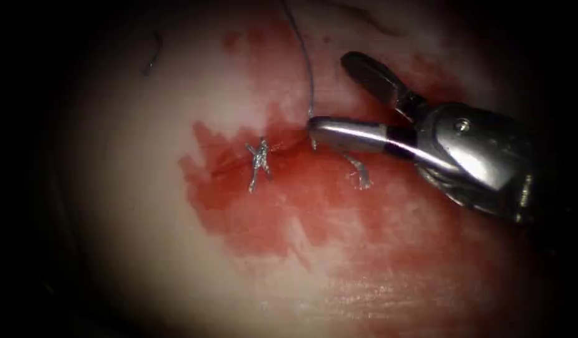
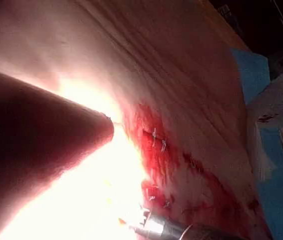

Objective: Wound Closure

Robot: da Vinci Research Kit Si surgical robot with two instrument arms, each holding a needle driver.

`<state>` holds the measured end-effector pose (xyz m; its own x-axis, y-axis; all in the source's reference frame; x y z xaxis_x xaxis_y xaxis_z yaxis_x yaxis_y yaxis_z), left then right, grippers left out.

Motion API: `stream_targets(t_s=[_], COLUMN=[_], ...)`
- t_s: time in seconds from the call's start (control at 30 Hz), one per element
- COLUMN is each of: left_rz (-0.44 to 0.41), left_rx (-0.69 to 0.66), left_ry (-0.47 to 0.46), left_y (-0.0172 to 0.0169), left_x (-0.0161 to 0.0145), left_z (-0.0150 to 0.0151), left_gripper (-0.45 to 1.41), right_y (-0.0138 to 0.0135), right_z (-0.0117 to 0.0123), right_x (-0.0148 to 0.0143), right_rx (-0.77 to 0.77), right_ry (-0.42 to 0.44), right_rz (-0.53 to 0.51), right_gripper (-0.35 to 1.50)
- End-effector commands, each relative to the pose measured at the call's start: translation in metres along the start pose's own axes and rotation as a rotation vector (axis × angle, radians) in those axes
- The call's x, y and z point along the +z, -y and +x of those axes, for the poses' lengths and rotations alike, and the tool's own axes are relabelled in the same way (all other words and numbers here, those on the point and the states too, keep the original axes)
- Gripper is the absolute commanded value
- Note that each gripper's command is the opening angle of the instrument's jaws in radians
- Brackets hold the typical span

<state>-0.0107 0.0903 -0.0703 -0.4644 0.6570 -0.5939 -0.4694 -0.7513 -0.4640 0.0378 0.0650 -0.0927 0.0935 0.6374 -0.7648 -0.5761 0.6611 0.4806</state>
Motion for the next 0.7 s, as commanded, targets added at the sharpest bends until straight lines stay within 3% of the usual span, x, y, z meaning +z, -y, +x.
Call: stream_targets(t_s=[0.03, 0.27, 0.7], left_rz=[0.004, 0.001, 0.002], left_rx=[0.004, 0.014, 0.036], left_ry=[-0.001, -0.001, 0.001], left_y=[0.0003, -0.0001, -0.0015], left_x=[0.0004, 0.0003, 0.0001], left_z=[0.0006, 0.0008, 0.0016], left_gripper=[-0.35, -0.35, -0.35], right_y=[-0.0003, 0.0002, -0.0003], right_z=[-0.0001, -0.0021, -0.0048], right_x=[0.0022, 0.0066, 0.0094], right_rx=[-0.002, -0.022, -0.062], right_ry=[0.002, 0.046, 0.083], right_rz=[-0.005, 0.033, 0.04], right_gripper=[1.46, 1.46, 1.46])
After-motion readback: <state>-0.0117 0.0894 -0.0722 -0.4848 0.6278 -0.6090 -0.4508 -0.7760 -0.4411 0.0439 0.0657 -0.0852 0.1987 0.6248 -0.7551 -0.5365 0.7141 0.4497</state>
